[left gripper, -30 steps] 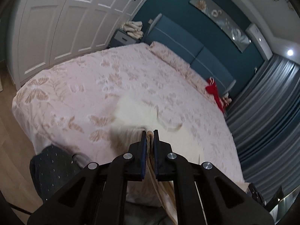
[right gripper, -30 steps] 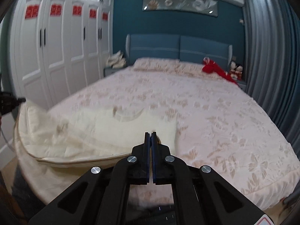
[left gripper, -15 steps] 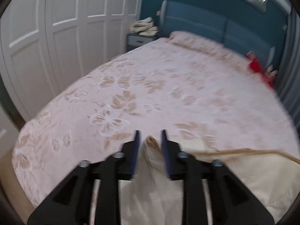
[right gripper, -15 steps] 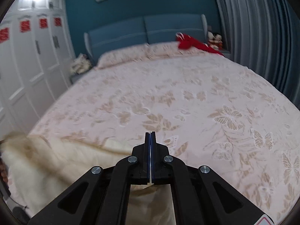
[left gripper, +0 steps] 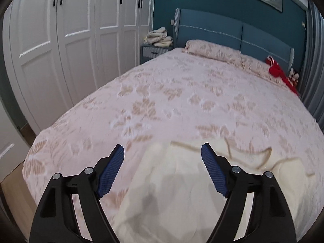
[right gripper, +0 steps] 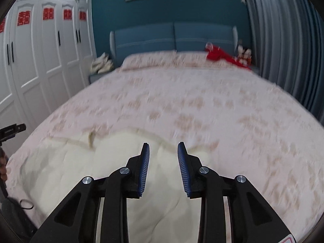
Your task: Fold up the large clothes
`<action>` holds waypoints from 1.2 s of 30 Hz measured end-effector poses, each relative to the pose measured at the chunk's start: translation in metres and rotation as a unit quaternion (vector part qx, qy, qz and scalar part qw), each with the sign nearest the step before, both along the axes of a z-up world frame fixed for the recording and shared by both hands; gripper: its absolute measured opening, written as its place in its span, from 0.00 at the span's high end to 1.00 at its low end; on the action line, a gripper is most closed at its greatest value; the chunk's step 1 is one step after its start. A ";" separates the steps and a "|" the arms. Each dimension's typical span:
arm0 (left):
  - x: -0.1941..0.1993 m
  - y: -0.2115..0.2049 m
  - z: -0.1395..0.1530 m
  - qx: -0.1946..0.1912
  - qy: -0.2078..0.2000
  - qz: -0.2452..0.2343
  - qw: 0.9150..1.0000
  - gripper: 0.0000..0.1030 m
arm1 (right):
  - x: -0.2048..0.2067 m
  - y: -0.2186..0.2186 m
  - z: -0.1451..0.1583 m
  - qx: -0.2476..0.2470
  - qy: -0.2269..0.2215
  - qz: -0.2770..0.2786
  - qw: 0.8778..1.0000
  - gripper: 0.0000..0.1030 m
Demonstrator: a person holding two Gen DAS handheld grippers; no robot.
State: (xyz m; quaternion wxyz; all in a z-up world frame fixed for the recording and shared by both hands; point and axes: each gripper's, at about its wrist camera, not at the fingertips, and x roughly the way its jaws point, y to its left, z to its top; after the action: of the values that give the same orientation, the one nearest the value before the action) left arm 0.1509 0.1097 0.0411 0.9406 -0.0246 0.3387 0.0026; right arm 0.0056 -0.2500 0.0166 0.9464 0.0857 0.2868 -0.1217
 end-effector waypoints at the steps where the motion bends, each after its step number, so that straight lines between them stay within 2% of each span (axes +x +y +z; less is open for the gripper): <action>1: -0.006 -0.001 -0.001 0.007 0.001 -0.002 1.000 0.26 | -0.003 0.005 -0.002 0.003 0.002 0.000 1.000 0.71; 7: -0.022 0.006 -0.002 0.004 0.013 -0.006 1.000 0.26 | -0.014 0.019 -0.007 -0.008 0.018 0.008 1.000 0.71; 13: -0.036 0.020 -0.003 0.002 0.018 0.008 1.000 0.23 | -0.023 0.013 -0.011 -0.029 0.007 0.009 1.000 0.71; 16: -0.096 0.038 0.021 -0.059 0.005 -0.006 0.998 0.24 | -0.062 0.016 0.011 -0.046 -0.038 0.006 0.998 0.71; 18: -0.152 0.048 0.043 -0.093 -0.017 -0.018 0.995 0.24 | -0.108 0.017 0.043 -0.041 -0.085 0.009 0.995 0.71; 19: -0.172 0.050 0.054 -0.100 -0.021 -0.016 0.995 0.24 | -0.128 0.019 0.057 -0.044 -0.107 0.008 0.993 0.69; 21: -0.218 0.059 0.092 -0.114 -0.059 -0.012 0.992 0.24 | -0.166 0.019 0.085 -0.062 -0.139 -0.012 0.988 0.66; 23: -0.234 0.061 0.110 -0.094 -0.108 0.013 0.990 0.19 | -0.183 0.018 0.101 -0.106 -0.156 -0.049 0.981 0.54; 24: -0.229 0.059 0.107 -0.083 -0.113 0.014 0.990 0.15 | -0.179 0.017 0.099 -0.123 -0.149 -0.059 0.979 0.49; 25: -0.215 0.054 0.095 -0.066 -0.096 0.016 0.993 0.16 | -0.163 0.013 0.089 -0.136 -0.115 -0.059 0.982 0.44; 27: -0.180 0.050 0.064 -0.077 -0.047 0.010 0.996 0.16 | -0.129 0.005 0.061 -0.127 -0.041 -0.044 0.990 0.45; 28: -0.165 0.049 0.052 -0.089 -0.028 0.007 0.996 0.16 | -0.112 0.002 0.044 -0.111 -0.019 -0.035 0.993 0.45; 30: -0.126 0.044 0.026 -0.106 -0.008 0.006 0.994 0.16 | -0.086 0.003 0.024 -0.077 -0.008 -0.016 0.997 0.49; 33: -0.072 0.026 0.002 -0.095 0.002 -0.006 0.995 0.16 | -0.048 0.015 0.011 -0.059 -0.016 0.008 0.998 0.52; 36: -0.008 -0.001 -0.025 -0.052 0.026 -0.027 0.998 0.16 | 0.005 0.025 -0.002 -0.037 -0.011 0.035 0.999 0.52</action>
State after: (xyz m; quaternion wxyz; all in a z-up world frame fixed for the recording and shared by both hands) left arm 0.1427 0.1089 0.0157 0.9288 -0.0643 0.3628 -0.0399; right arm 0.0106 -0.2254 0.0145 0.9556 0.0419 0.2745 -0.0981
